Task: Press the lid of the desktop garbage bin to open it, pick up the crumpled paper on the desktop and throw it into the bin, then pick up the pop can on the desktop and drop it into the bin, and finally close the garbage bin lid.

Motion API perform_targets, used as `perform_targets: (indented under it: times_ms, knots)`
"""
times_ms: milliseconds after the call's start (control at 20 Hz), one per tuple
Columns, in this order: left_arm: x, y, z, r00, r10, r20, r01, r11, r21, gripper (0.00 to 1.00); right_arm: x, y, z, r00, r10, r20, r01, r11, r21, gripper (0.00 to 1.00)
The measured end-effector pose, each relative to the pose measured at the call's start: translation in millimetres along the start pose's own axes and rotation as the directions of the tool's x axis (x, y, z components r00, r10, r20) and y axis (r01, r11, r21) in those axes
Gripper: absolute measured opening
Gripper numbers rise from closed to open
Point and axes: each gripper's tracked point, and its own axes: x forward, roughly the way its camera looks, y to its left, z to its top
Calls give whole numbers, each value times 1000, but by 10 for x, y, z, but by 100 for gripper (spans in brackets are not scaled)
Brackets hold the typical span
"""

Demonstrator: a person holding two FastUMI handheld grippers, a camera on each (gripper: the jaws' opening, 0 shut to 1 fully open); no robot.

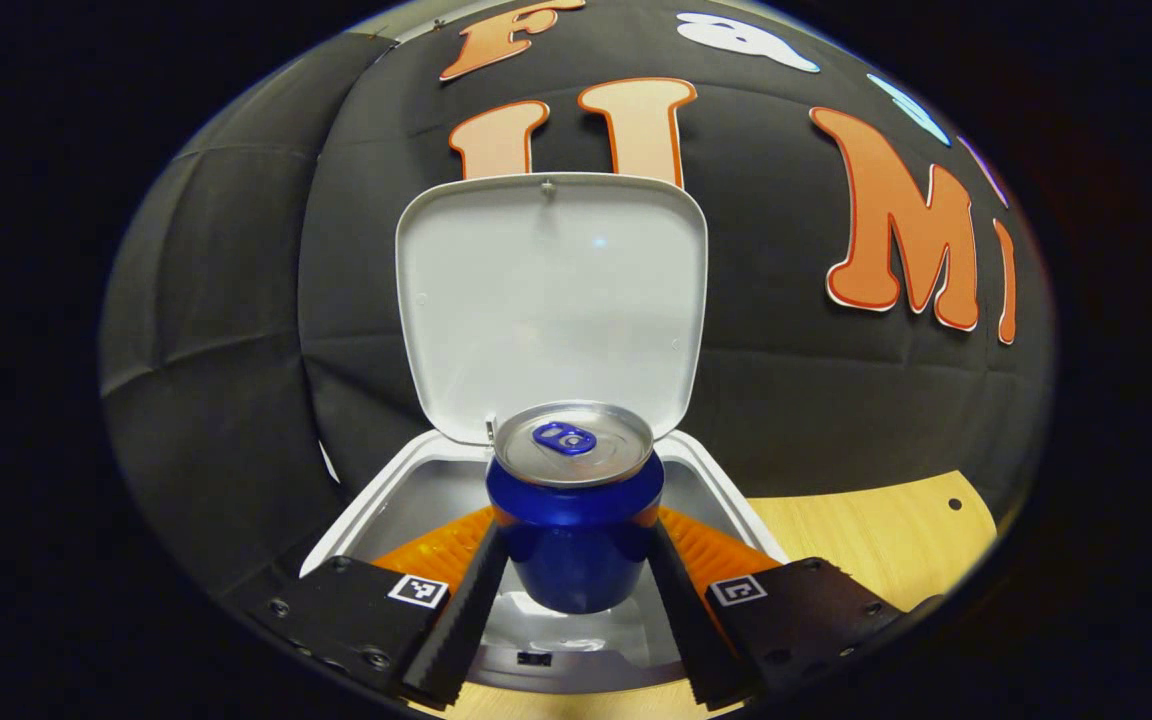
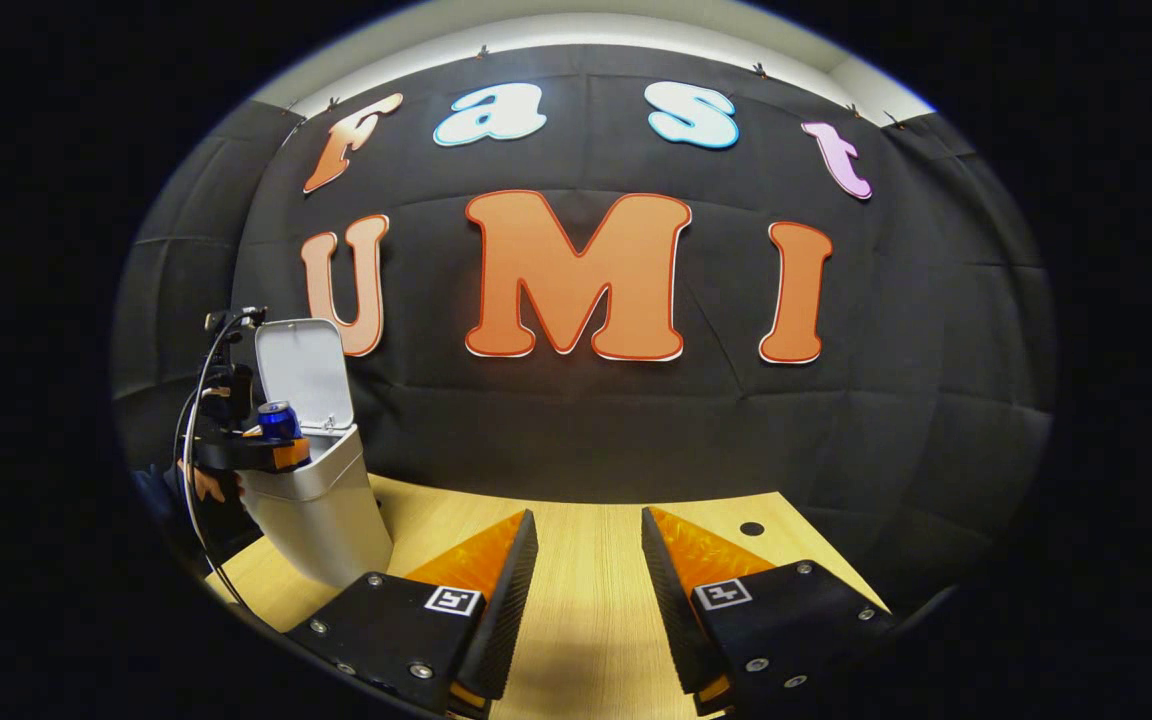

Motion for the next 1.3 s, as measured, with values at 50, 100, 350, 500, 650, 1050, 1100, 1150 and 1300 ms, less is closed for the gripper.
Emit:
perform_targets:
  times_ms: [50,100,350,500,650,1050,1100,1150,1300]
  knots:
    - [9,-14,-16,1000,-6,4,6,1000,-2,81,-6,0,-12,1000,1,0,-1,1000,1,63]
    - [11,-8,-12,1000,-6,6,6,1000,-4,82,-10,5,-12,1000,0,1,0,1000,1,63]
    - [-100,-9,197,997,-1,83,1,1000,-2,90,-54,-43,-8,1000,-2,5,2,1000,4,63]
    - [-246,-96,519,986,-26,164,23,1000,19,93,-65,-45,14,1000,-2,10,1,1000,7,63]
    - [-359,-161,1034,965,-42,257,37,999,25,93,-90,-59,37,1000,3,15,-3,1000,10,63]
    - [-158,26,2220,940,-2,342,18,999,-44,93,-173,-97,75,999,-6,32,6,1000,16,63]
    - [-112,57,2332,938,5,347,11,999,-45,93,-187,-116,78,999,-10,32,10,1000,19,63]
    - [-17,49,2431,937,-5,350,21,999,-43,93,-195,-131,79,999,-17,34,17,1000,19,63]
    - [197,9,2548,939,-17,342,23,1000,-11,94,-216,-166,74,999,-28,33,28,999,25,63]
